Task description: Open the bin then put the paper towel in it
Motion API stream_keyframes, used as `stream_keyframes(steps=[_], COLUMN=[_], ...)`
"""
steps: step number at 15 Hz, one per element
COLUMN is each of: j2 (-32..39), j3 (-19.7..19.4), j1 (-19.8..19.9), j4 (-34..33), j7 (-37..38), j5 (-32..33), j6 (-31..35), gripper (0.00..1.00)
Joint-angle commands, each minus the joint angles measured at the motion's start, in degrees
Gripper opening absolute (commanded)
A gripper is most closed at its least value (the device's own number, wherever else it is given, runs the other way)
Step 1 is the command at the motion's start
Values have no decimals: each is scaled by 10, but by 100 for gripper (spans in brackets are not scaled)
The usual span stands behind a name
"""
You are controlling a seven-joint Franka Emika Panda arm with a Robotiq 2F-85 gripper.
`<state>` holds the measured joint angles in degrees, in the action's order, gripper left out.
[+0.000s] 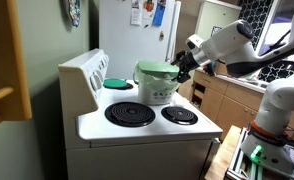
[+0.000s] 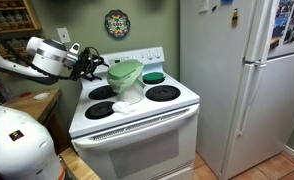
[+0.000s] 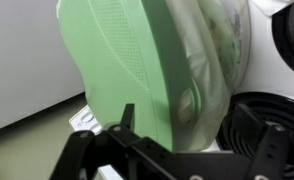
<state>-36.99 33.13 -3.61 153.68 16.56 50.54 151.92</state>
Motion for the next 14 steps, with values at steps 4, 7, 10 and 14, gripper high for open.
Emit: stream_keyframes(steps=[4, 7, 10, 14], j2=[1, 18, 29, 30], j3=[51, 67, 77, 88], j1=[95, 121, 134, 155], j4=[-5, -16, -21, -28], j7=[105, 126, 126, 141], j5=[130, 149, 143, 158], j6=[97, 86, 78, 89], gripper=[100, 100, 100, 100])
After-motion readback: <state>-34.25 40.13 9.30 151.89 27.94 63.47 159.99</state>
